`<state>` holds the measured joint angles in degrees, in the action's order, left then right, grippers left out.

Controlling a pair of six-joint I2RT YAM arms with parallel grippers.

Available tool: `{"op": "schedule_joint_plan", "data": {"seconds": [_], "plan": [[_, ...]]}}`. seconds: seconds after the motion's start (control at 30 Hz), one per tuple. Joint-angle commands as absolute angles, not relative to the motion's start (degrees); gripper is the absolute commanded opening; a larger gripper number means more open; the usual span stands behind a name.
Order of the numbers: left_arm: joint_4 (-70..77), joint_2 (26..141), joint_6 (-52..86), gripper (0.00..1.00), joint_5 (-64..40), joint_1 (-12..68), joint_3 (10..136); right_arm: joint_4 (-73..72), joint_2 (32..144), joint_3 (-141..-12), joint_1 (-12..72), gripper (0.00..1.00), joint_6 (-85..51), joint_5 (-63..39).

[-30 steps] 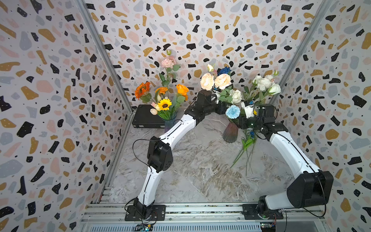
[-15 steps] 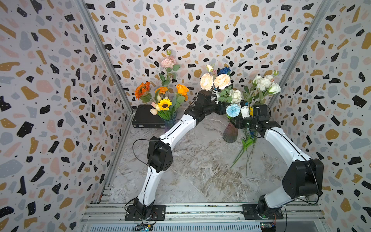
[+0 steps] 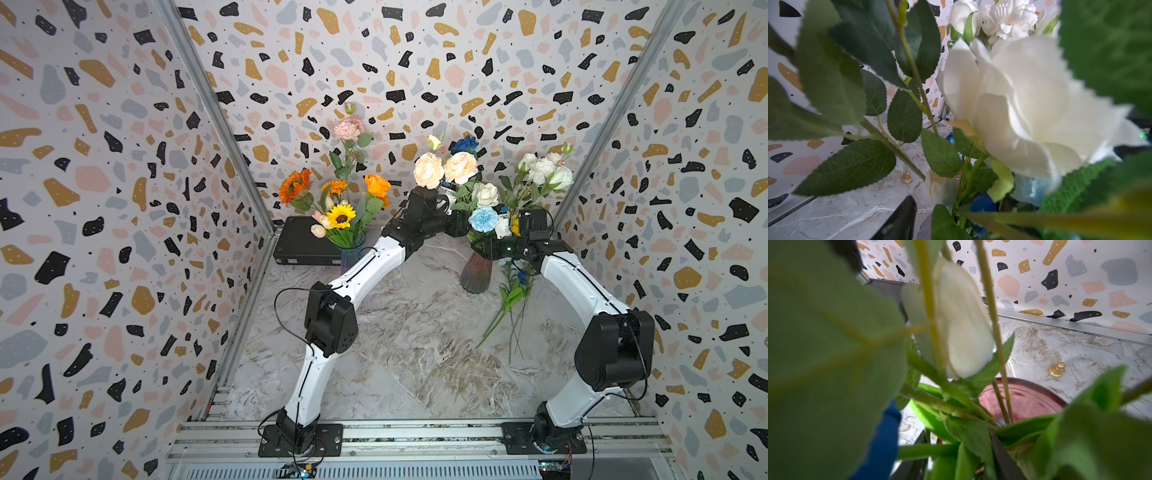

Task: Pick out blue flowers from the vase
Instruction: Move the vase to the center of the board.

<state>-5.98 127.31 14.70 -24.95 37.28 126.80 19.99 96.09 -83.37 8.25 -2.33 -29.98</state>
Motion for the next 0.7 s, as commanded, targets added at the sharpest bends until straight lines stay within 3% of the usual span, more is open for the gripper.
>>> {"op": "schedule_joint_plan", "data": {"seconds": [0.0, 0.27, 0.67], "plan": [[-4.66, 125.28, 13.72, 0.63, -25.16, 37.18, 127.18, 23.16, 96.66, -85.60, 8.44, 0.44, -2.68, -34.03], [-3.64, 122.78, 13.21, 0.63, -24.19, 36.39, 124.44, 23.68, 97.74, -85.89, 8.57, 0.44, -3.87, -43.02], [-1.49, 114.23, 11.54, 0.63, -23.72, 34.92, 112.95, 28.61, 97.76, -87.63, 12.09, 0.45, -1.68, -45.88]]}}
